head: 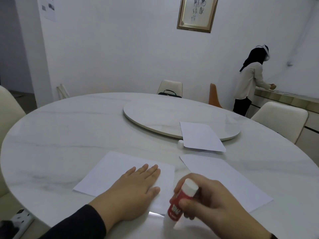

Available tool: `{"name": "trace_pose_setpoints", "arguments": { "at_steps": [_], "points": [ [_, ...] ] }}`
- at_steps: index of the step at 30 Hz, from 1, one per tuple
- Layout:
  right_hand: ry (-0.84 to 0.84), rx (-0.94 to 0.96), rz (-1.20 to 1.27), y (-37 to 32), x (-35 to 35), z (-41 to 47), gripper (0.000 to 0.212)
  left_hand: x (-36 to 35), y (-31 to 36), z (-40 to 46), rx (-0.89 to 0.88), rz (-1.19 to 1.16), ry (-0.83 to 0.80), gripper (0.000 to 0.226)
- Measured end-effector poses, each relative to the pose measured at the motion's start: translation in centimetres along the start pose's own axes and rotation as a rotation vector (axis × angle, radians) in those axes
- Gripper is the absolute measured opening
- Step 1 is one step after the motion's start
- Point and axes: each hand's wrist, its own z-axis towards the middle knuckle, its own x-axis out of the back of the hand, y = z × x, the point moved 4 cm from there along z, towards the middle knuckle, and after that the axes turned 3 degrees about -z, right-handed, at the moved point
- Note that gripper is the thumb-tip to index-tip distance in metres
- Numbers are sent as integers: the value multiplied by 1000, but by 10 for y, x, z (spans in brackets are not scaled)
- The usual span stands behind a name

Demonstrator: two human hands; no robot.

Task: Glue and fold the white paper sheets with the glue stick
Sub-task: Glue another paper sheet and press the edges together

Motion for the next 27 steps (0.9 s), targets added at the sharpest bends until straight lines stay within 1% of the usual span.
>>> {"name": "trace_pose_setpoints", "arguments": {
  "at_steps": [2,4,6,7,8,10,12,15,18,21,23,25,27],
  "points": [
    [121,28,308,-1,16,0,28,1,0,0,2,-14,4,56],
    [330,51,577,3,37,7,39,3,2,0,-1,-32,9,57],
    [514,42,820,7,57,21,29,3,10,0,-9,-30,21,57],
    [569,15,865,8,64,31,26,1,15,1,-7,-26,27,58],
    [590,-27,840,7,70,42,28,-1,20,2,2,-21,34,58],
    [572,-103,681,7,73,65,39,-4,28,6,43,-11,56,59],
    [557,-148,533,15,70,89,45,-7,32,11,92,-5,68,60],
    [572,-243,259,37,62,120,43,-8,32,16,125,17,65,61],
    [528,-307,-25,60,50,143,41,-8,31,18,124,29,56,63],
    [467,-353,-173,80,40,156,41,-7,32,19,119,39,39,63],
    [434,-356,-226,90,36,161,43,-6,32,19,120,44,27,63],
    [429,-336,-269,94,33,164,45,-4,33,19,122,46,21,63],
    [432,-322,-302,96,34,166,52,-5,32,19,119,42,20,62]
  ]
}}
